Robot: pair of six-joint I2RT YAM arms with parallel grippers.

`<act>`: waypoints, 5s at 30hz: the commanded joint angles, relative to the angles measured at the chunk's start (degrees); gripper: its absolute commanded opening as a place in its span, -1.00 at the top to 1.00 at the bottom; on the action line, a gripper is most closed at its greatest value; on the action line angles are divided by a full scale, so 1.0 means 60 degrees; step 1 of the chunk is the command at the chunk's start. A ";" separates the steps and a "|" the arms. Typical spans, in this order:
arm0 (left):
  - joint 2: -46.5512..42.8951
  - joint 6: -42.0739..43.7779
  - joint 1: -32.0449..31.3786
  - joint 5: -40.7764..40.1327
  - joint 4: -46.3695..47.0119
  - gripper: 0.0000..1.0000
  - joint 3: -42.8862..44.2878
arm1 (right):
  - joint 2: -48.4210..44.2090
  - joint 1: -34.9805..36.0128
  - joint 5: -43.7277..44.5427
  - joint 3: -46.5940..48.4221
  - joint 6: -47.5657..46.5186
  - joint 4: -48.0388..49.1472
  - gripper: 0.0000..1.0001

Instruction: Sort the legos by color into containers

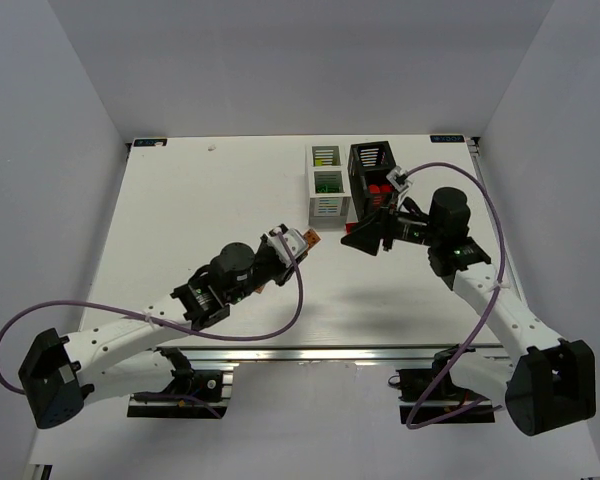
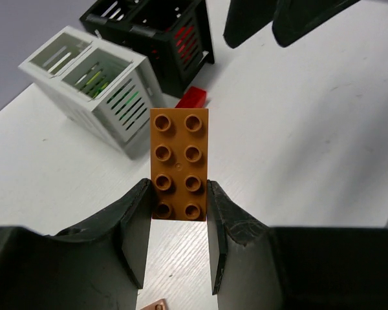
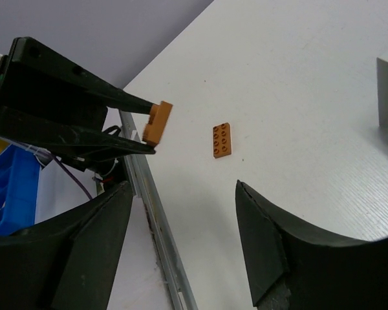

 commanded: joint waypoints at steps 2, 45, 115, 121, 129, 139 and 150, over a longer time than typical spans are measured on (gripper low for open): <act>0.0345 0.0762 -0.0641 -0.1815 -0.0411 1.00 0.0028 | 0.0083 0.0605 0.0997 0.0091 0.0210 0.0233 -0.36; 0.0566 0.1011 -0.1228 -0.0632 -0.0295 1.00 0.0058 | 0.2149 0.2232 0.0268 0.0209 0.0048 0.0935 0.20; -0.0254 -0.2870 0.2639 -0.0353 -0.1657 -0.96 0.1200 | 0.7964 -0.1107 0.6668 0.8060 -0.3907 -0.1027 0.85; -0.0225 -0.2856 0.2639 -0.0339 -0.1657 -0.96 0.1200 | 0.8081 -0.1210 0.6625 0.8134 -0.3907 -0.1042 0.77; -0.0181 -0.2856 0.2639 -0.0324 -0.1672 -0.96 0.1200 | 0.8330 -0.1225 0.6610 0.8368 -0.3907 -0.1232 0.52; -0.0152 -0.2885 0.2639 -0.0338 -0.1671 -0.96 0.1200 | 0.8550 -0.1269 0.6698 0.8456 -0.4168 -0.1408 -0.32; 0.0447 -0.5065 0.2654 -0.3045 -0.2226 -0.96 0.1404 | 0.5918 -0.1444 0.3935 0.6907 -0.5018 -0.1862 -0.44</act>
